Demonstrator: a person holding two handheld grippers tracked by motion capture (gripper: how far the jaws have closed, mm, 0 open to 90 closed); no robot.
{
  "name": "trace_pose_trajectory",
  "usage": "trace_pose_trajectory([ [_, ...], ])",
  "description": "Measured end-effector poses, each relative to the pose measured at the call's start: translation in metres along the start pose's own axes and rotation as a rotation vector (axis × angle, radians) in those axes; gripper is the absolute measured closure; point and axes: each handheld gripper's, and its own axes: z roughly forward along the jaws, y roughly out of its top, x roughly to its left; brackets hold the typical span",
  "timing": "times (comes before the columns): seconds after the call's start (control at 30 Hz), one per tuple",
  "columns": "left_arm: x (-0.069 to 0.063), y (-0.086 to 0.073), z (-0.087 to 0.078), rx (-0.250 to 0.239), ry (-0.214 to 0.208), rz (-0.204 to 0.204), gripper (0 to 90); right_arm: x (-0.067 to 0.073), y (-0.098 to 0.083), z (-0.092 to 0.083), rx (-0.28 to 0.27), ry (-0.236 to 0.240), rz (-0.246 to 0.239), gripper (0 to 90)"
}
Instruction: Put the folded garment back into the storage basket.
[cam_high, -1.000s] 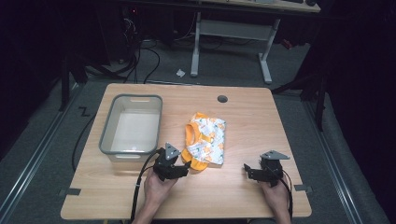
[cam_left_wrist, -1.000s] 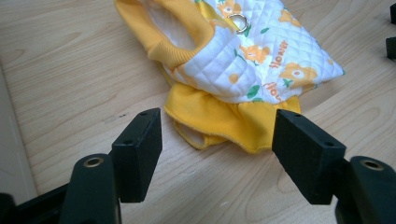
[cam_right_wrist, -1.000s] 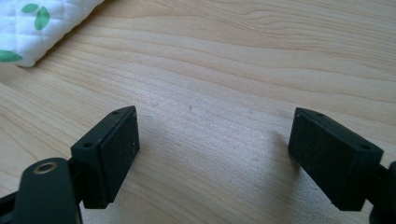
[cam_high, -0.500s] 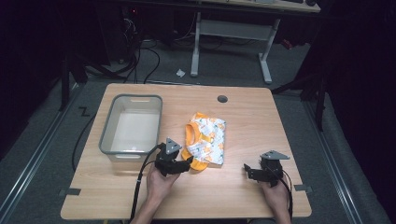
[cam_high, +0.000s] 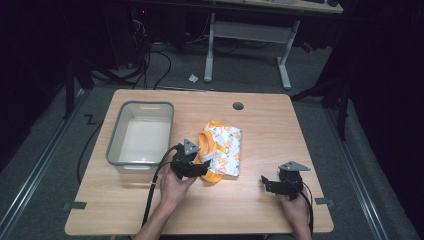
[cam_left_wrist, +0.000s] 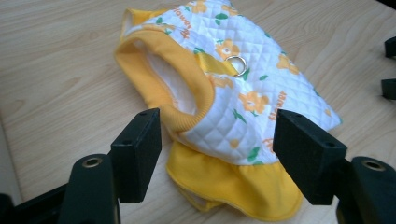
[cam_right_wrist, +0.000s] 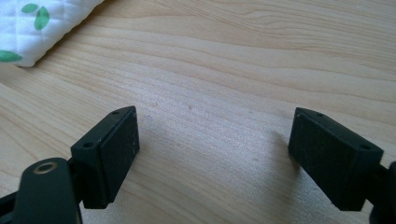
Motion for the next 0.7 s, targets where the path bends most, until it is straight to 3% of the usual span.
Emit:
trace_pose_trajectory([
  [0.4, 0.004, 0.022, 0.009, 0.018, 0.008, 0.009, 32.5, 0.0, 0.0, 0.0, 0.0, 0.0, 0.0, 16.4],
  [0.7, 0.012, 0.022, 0.02, 0.048, 0.01, -0.051, 31.6, 0.0, 0.0, 0.0, 0.0, 0.0, 0.0, 16.4],
])
